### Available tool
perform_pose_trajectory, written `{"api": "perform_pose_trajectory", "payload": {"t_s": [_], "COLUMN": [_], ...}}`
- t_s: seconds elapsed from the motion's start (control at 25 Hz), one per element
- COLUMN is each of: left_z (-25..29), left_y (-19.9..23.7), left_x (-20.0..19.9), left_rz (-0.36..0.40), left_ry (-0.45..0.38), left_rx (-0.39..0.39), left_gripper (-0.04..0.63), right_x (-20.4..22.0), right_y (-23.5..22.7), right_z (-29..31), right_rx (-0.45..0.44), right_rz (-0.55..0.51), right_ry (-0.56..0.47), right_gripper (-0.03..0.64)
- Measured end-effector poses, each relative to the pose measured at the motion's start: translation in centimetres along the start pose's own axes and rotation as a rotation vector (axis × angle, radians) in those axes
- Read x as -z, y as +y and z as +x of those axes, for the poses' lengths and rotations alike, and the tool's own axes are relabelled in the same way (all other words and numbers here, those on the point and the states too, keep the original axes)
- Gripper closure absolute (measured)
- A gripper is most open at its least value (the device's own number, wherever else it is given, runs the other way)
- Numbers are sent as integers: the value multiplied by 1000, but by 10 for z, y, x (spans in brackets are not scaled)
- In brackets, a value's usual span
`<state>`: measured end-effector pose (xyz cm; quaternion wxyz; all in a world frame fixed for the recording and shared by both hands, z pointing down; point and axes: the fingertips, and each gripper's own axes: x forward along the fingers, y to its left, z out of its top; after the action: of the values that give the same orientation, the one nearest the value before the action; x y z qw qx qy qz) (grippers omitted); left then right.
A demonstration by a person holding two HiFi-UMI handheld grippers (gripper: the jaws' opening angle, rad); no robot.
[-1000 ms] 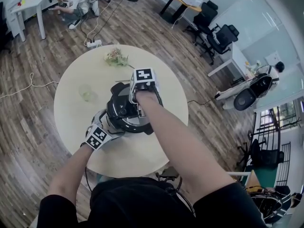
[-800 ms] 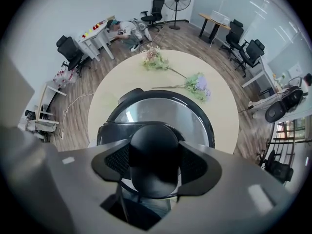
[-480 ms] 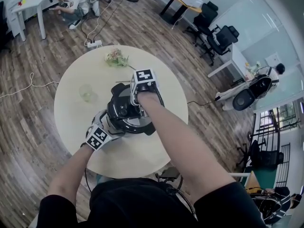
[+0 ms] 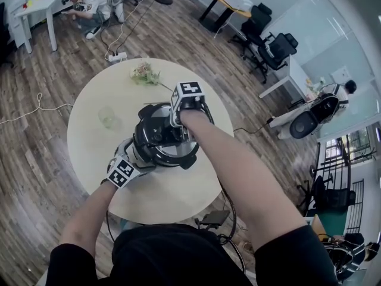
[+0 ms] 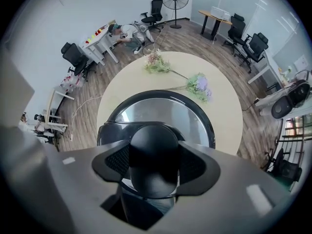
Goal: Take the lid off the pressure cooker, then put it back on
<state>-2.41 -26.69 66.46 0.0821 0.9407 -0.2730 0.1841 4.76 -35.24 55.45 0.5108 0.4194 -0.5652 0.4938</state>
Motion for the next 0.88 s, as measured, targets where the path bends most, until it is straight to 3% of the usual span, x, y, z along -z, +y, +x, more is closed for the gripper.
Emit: {"api": "perform_pose_trajectory", "payload": {"t_s": [0.24,0.44,0.64,0.88], "left_z": [1,2,0,-2], "left_y": [0,-1,-1,0], "left_x": [0,0,-2,-3], "left_rz": [-3,-1,-2,0], "left_ry": [9,13,14,12], "left_rx": [-3,-2,-2,-3], "left_gripper": [5,5,5,5], "right_x": [-7,-12,1,45], "right_y": [-13,-52,-122,-230], "right_z": [-34,-70,-100,-109], "right_rx": [-67,-119,-83,10], "right_rz": [21,78,146,276], "right_ry": [-9,-64,-86,-99], "right_gripper": [331,331,331,331]}}
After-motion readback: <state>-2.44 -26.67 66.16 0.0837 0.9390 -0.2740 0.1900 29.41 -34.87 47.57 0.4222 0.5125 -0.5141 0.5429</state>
